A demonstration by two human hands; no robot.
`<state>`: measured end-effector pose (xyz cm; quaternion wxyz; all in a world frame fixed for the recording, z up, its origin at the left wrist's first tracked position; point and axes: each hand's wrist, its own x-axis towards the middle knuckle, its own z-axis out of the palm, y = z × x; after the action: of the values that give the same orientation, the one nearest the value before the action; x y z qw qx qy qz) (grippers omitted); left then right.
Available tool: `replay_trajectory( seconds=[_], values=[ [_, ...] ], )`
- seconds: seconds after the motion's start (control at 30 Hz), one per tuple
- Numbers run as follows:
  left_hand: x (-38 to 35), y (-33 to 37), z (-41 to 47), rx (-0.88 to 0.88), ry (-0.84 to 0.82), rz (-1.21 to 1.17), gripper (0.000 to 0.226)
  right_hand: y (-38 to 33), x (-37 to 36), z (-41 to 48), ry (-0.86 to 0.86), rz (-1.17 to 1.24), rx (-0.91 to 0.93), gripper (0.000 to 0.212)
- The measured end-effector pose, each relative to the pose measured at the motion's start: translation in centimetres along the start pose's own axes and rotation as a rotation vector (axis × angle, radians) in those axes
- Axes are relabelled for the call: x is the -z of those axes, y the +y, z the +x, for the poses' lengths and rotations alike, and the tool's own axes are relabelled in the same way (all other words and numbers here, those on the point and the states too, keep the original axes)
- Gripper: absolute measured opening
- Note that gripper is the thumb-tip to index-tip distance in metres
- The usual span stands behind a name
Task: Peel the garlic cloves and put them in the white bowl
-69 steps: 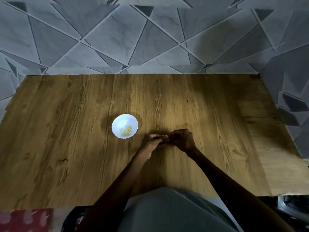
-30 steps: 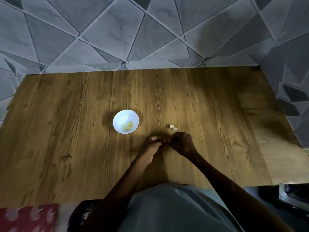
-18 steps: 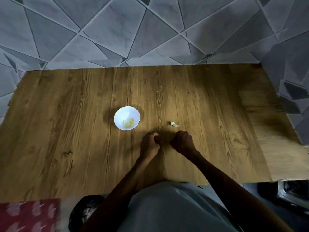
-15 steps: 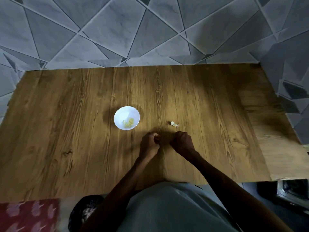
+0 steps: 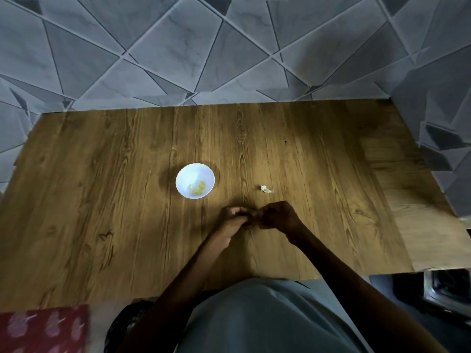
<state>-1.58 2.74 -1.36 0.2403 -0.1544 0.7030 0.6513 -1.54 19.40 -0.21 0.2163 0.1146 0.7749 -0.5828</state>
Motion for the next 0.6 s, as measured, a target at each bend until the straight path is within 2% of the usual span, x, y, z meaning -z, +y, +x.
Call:
replay_trajectory(
  seconds=[0.13,0.2,0.27,0.33,0.4,0.53,0.6],
  values=[
    [0.5,0.4,-0.6,-0.077,-0.053,0.032,0.019,-0.6,-0.1,-0.5,0.033,0.049,-0.009,0.011],
    [0.8,0.3,-0.6,-0.201,-0.012,0.159,0.018,-0.8,-0.1,-0.7,0.021,0.141,-0.009,0.013],
    [1.2,0.0,-0.6,-0.394,0.020,0.311,0.011,-1.2,-0.1,-0.7,-0.013,0.259,-0.100,0.014],
    [1.4,-0.1,-0.8,-0.488,0.028,0.356,0.014,-1.7,0.0,-0.6,-0.062,0.398,-0.250,0.009],
    [1.5,-0.1,-1.0,-0.413,0.002,0.261,0.011,-1.7,0.1,-0.7,-0.102,0.422,-0.284,0.010],
    [1.8,0.7,-1.6,0.057,-0.171,-0.227,0.011,-1.4,0.0,-1.1,-0.104,0.193,-0.053,0.015],
    [2.0,1.0,-1.6,0.199,-0.217,-0.391,0.012,-1.3,0.0,-1.1,-0.110,0.180,-0.008,0.015]
  ],
)
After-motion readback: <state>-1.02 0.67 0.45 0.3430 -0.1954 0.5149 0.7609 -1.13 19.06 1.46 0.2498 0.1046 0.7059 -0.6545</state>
